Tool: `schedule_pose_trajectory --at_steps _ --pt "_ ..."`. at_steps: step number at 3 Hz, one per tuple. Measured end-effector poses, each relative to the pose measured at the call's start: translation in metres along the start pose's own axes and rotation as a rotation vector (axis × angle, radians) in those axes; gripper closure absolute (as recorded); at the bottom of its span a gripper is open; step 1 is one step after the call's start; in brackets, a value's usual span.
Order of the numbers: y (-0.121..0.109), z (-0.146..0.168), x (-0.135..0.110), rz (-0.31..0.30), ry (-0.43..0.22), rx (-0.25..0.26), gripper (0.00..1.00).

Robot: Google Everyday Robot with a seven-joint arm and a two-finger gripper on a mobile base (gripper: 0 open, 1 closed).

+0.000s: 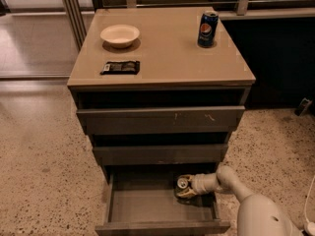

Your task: Place green can into bottom drawer

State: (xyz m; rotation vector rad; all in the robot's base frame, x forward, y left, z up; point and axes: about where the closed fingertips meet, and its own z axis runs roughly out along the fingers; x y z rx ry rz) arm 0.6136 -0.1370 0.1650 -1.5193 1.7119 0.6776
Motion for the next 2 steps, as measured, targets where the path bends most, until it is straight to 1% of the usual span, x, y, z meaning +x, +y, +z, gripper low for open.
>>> schedule_pose_trajectory --at_steps 1,2 --pt "0.0001 0.0001 0.0 0.0 0.0 0.0 0.0" --pt "0.0001 0.0001 0.0 0.0 0.0 0.0 0.0"
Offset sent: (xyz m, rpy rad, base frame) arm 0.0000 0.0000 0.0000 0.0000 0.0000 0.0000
